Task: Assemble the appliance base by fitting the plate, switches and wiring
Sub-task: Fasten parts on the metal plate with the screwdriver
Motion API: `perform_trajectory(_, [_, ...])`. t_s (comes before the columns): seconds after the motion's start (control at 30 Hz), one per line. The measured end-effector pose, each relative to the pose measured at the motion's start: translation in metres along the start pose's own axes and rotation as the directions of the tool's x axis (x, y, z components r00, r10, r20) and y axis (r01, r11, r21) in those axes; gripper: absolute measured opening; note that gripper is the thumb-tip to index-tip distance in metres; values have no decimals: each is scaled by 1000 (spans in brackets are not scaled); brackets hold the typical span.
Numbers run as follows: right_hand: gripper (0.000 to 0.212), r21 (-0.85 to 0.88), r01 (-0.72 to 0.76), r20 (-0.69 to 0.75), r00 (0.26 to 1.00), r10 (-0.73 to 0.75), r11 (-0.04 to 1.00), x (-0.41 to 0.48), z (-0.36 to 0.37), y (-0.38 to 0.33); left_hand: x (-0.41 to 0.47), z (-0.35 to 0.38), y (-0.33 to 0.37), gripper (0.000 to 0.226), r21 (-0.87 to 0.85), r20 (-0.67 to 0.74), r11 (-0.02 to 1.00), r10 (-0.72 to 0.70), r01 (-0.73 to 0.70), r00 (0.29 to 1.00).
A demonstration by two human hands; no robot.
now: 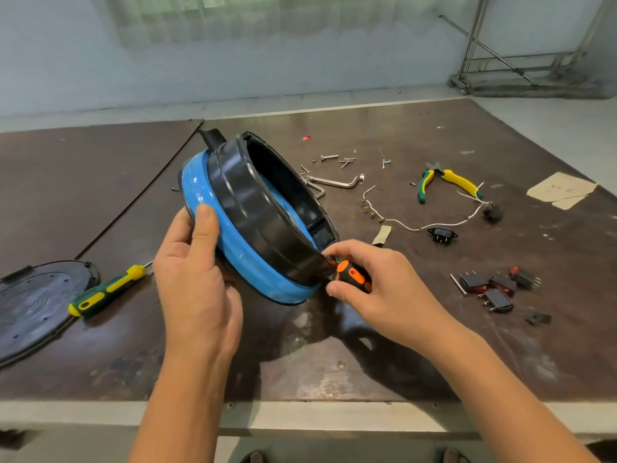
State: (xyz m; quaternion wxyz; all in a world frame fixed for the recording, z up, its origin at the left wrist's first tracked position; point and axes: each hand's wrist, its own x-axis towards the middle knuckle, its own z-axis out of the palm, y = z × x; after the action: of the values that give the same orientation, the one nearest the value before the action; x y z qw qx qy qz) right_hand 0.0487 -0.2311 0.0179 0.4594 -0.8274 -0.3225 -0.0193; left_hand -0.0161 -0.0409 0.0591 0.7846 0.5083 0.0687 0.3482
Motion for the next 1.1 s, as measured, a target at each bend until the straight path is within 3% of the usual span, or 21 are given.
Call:
perform_trajectory(0.07, [31,116,-29,17,999,27,993,0,-2,2,0,-2,-1,27,56,145,998,9,-17,989])
perform_trajectory(0.17, [33,312,-80,31,997,74,947,2,-10,3,-3,-3,-5,33,263,396,961,-23,-89,918])
perform_trajectory(0.27, [35,460,-72,19,997,71,885,2,-21,2,-12,2,-23,51,437,547,897,-202,-71,812])
perform_trajectory(0.33, [35,505,-74,24,997,72,860,2,-27,0,-21,8,-41,46,549,523,825,-218,-131,824])
perform_trajectory(0.4, [36,510,-76,30,997,70,857,1,-30,-1,-26,11,-55,27,659,450,698,-66,-281,891])
perform_trajectory(0.47, [37,503,-79,30,997,74,861,0,-31,-1,-27,14,-60,19,687,399,643,57,-339,915])
perform_trajectory(0.6, [44,519,-69,7,997,76,852,-1,-34,3,-27,15,-63,20,620,363,729,62,-291,930])
perform_trajectory(0.8, [27,509,-34,-162,978,134,860,4,-39,10,-28,16,-58,23,509,333,836,29,-205,942])
perform_trajectory(1.1, [21,484,32,-275,954,118,875,6,-25,2,-26,11,-63,17,550,319,820,-30,-159,947])
